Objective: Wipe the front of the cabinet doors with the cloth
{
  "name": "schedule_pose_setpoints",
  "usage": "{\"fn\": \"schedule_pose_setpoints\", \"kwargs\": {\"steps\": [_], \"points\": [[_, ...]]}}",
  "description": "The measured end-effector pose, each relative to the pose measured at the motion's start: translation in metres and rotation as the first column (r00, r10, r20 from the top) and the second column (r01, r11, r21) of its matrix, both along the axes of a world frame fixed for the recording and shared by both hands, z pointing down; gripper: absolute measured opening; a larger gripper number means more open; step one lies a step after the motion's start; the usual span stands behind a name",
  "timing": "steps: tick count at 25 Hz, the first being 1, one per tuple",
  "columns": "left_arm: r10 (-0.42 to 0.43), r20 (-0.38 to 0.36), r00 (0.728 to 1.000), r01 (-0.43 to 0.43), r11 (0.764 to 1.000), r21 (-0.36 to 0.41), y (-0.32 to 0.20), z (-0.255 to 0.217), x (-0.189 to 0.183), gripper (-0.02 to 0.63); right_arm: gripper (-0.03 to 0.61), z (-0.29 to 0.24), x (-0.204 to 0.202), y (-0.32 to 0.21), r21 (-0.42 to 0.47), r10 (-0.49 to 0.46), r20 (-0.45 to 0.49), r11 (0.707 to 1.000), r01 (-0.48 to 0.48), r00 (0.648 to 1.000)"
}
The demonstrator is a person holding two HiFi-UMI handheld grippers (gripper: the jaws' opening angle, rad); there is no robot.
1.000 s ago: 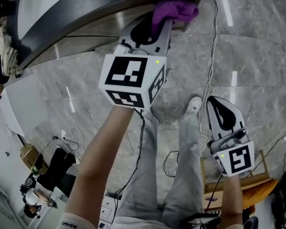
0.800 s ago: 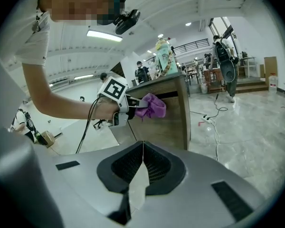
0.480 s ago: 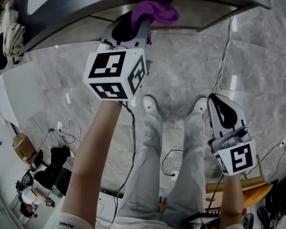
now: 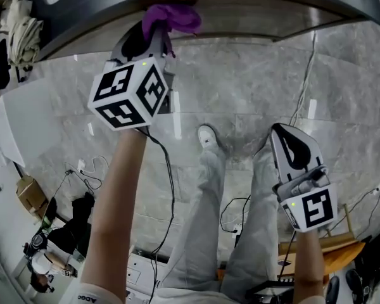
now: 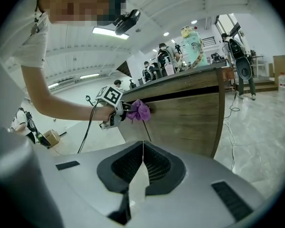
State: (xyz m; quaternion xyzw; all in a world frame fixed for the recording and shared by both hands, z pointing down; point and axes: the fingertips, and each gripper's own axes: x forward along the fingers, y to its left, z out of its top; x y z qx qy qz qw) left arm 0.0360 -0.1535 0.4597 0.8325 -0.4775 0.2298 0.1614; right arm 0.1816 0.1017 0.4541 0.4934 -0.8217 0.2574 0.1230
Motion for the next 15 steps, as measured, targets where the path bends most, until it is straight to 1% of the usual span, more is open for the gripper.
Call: {"fn": "schedule_pose_setpoints", "kwargs": {"steps": [2, 3, 5, 7, 9, 11, 15], "points": [[-0.037, 0.003, 0.999, 0.037, 0.999, -0.002, -0.007, 0.003, -0.018, 0.087, 0.026, 0.001, -0.012, -0.006, 0.000, -0.012, 0.006, 1.000, 0.012, 1.000], [-0.048, 0.003, 0.999, 0.048, 0.999, 0.000, -0.007, 0.004, -0.021, 0.087, 0.026, 0.000, -0.013, -0.007, 0.002, -0.016, 0.008, 1.000, 0.016, 1.000], [-0.045, -0.006, 0.999, 0.045, 0.999, 0.001, 0.000, 0.005, -0.017, 0.087, 0.028, -0.002, -0.009, -0.006, 0.006, -0.020, 0.010, 1.000, 0.020, 1.000], [-0.025, -0.022, 0.999, 0.025, 1.000, -0.004, 0.012, 0.007, -0.002, 0.087, 0.026, -0.004, 0.001, -0.001, 0.011, -0.016, 0.011, 1.000, 0.016, 1.000], [0.021, -0.034, 0.999, -0.022, 1.000, -0.015, 0.030, 0.012, 0.022, 0.087, 0.026, -0.005, 0.015, 0.004, 0.013, -0.007, 0.010, 1.000, 0.007, 1.000], [0.090, -0.039, 0.995, -0.092, 0.995, -0.032, 0.051, 0.022, 0.056, 0.087, 0.026, -0.004, 0.032, 0.011, 0.015, 0.009, 0.007, 1.000, -0.009, 1.000], [0.228, -0.051, 0.972, -0.232, 0.970, -0.077, 0.088, 0.043, 0.138, 0.087, 0.026, 0.001, 0.072, 0.030, -0.008, 0.039, -0.005, 0.999, -0.039, 0.999]]}}
